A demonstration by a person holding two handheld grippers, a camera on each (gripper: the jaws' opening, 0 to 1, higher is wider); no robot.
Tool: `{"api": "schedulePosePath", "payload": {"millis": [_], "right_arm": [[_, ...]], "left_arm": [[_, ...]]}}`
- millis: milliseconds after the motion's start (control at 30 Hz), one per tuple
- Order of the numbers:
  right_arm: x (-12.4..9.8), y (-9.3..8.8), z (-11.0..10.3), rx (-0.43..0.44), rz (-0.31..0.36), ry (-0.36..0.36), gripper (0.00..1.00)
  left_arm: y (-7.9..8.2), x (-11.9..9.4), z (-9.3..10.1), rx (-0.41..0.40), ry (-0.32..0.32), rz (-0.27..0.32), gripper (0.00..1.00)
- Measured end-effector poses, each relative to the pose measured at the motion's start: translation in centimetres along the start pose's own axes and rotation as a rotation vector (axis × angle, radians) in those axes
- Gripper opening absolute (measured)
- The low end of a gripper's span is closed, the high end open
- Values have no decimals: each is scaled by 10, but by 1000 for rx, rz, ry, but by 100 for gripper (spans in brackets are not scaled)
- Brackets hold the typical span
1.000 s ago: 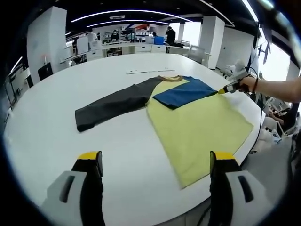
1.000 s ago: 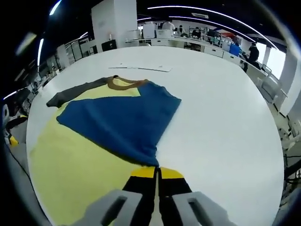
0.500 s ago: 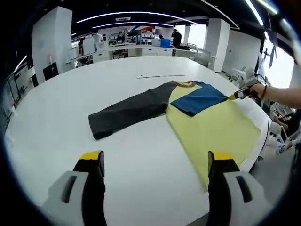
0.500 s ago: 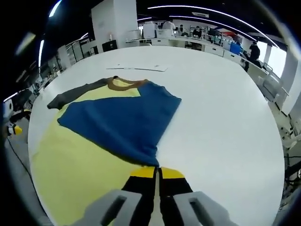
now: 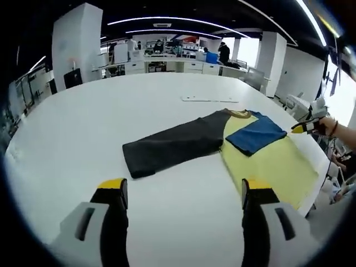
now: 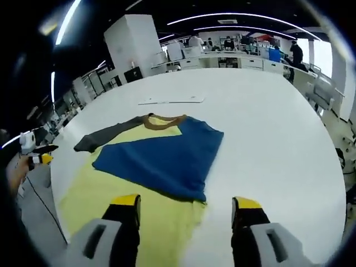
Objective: Fold the garment on the visible template until the final outline fits inside the template.
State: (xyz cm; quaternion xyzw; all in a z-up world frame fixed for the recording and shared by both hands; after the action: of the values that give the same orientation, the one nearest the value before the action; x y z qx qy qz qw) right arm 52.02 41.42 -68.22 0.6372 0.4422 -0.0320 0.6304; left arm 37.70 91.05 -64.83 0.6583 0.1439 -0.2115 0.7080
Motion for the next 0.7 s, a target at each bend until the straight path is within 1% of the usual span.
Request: {"api": "schedulePosePath", "payload": {"millis": [33, 100, 200, 300, 400, 467, 500, 567, 600, 667, 700], "right_arm": [[-2, 0, -3, -7, 1, 3, 77], [-9, 0, -12, -33, 2, 14, 84], [-18, -1, -20, -43, 8, 26, 90], [-26, -1, -27, -47, 28, 35, 97], [-34, -4, -34, -66, 35, 43, 99], [-39, -6, -38, -84, 33, 47, 99], [-42, -7, -41, -93, 35, 52, 99], [-45, -7, -45, -100, 43, 61, 99], [-48, -7, -48, -103, 51, 69, 99], [-52, -8, -53, -106, 60, 75, 99], [-53, -9, -54, -108, 61, 77, 99]], "left_arm": [[1, 2, -3, -6, 10, 2, 79], [2, 5, -6, -20, 33, 7, 77], [3, 11, -18, -62, 73, 26, 72], [2, 17, -26, -73, 100, 33, 67], [-1, 25, -36, -103, 135, 47, 63], [-3, 29, -39, -123, 142, 53, 60], [-5, 33, -42, -147, 152, 55, 59], [-8, 38, -46, -158, 167, 49, 57], [-10, 40, -47, -159, 173, 52, 55], [-13, 45, -52, -121, 209, 34, 50], [-14, 48, -53, -128, 207, 38, 49]]}}
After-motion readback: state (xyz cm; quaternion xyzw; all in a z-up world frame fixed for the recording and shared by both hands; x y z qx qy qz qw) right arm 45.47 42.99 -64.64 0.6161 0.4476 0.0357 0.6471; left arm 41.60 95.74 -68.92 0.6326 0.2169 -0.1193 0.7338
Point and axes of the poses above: the point that each gripper's makers call its tool centre point, and the gripper's own axes: x roughly forward along the fingers, z roughly to its right, y roughly out of its top, the point moved 6 cm from there along -x, roughly backward along the fingers, and after that the axes turned 7 degrees about z, right-handed, at the moved point
